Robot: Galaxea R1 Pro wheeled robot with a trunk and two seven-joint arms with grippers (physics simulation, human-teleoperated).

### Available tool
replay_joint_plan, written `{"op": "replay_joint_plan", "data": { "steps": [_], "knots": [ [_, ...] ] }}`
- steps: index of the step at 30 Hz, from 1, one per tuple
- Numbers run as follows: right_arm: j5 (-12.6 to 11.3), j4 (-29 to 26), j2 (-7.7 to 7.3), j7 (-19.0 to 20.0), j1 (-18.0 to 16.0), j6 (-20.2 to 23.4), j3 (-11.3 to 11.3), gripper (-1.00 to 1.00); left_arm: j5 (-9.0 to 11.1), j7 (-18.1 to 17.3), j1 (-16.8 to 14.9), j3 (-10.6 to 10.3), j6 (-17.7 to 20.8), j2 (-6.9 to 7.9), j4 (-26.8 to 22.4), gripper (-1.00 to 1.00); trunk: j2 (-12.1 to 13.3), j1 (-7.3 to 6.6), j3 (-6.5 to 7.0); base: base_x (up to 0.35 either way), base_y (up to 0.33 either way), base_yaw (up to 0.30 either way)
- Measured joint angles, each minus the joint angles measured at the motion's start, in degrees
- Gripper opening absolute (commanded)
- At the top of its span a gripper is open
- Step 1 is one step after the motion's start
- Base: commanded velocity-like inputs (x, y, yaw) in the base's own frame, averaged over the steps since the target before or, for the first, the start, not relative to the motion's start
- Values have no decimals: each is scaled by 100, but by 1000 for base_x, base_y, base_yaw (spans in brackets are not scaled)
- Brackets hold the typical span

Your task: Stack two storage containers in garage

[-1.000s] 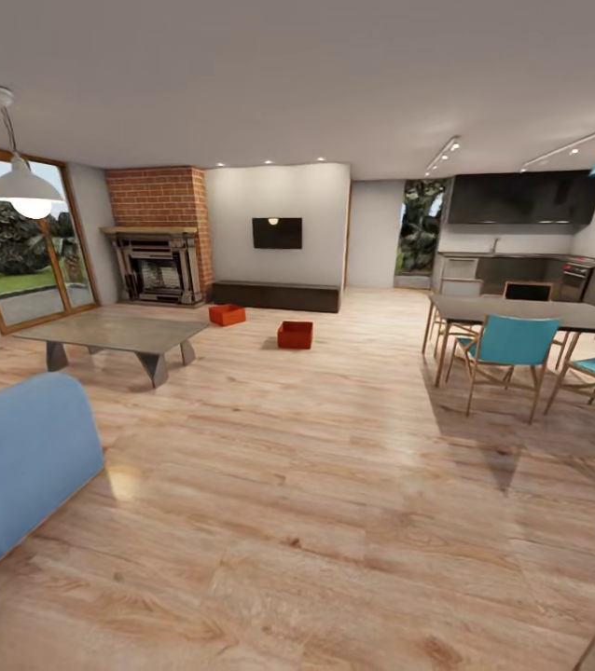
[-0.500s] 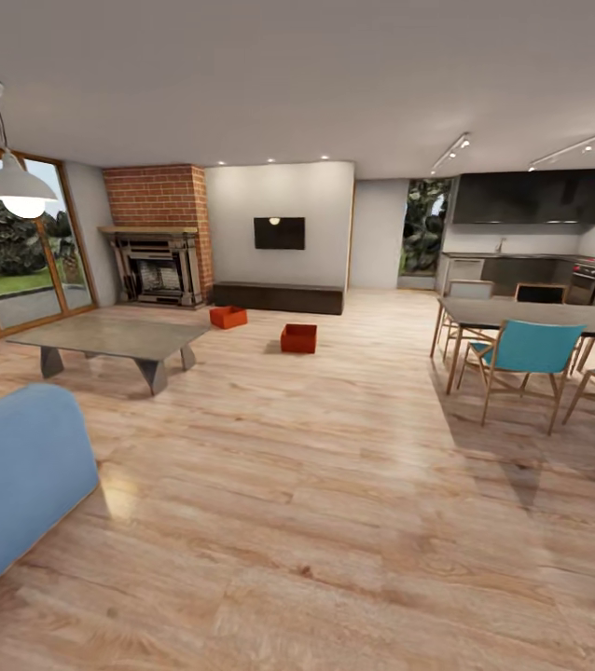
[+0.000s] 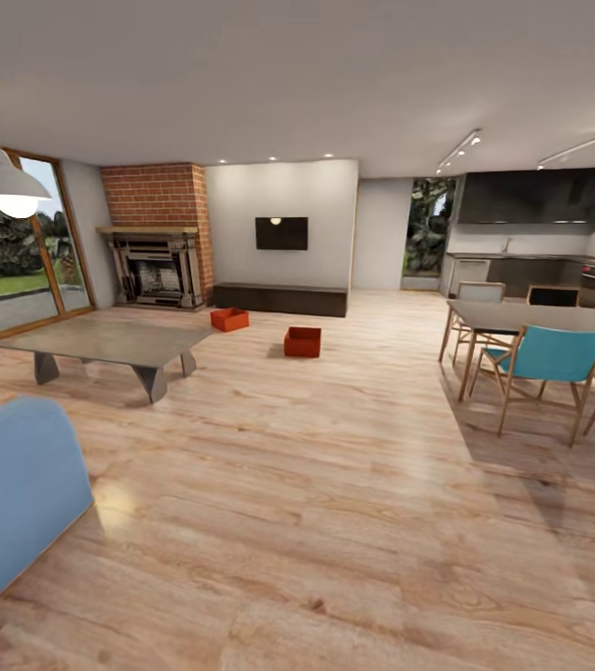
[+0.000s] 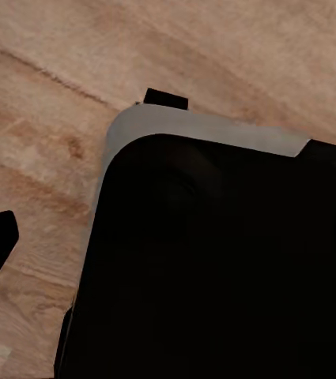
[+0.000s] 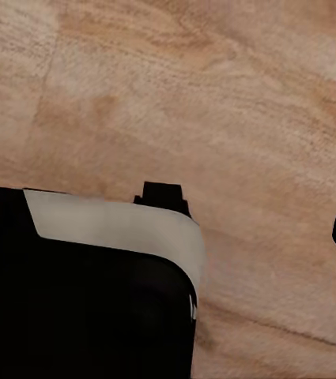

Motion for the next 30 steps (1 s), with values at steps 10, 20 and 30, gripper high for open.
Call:
{"op": "replay_joint_plan", "data": {
  "steps": [10, 20, 30],
  "knots": [
    [-2, 0, 2, 0, 51, -27, 6, 100, 224, 1, -1, 64, 878, 623, -999, 100, 0, 0, 1, 329, 110, 0],
    [-3, 0, 9, 0, 52, -27, 6, 100, 323, -4, -39, 56, 992, 476, -1042, 100, 0, 0, 1, 329, 104, 0],
    [0, 0, 10, 0, 52, -55, 4, 100, 335, -11, -95, 53, 1000, 367, -986, 100, 0, 0, 1, 329, 85, 0]
  ]
}}
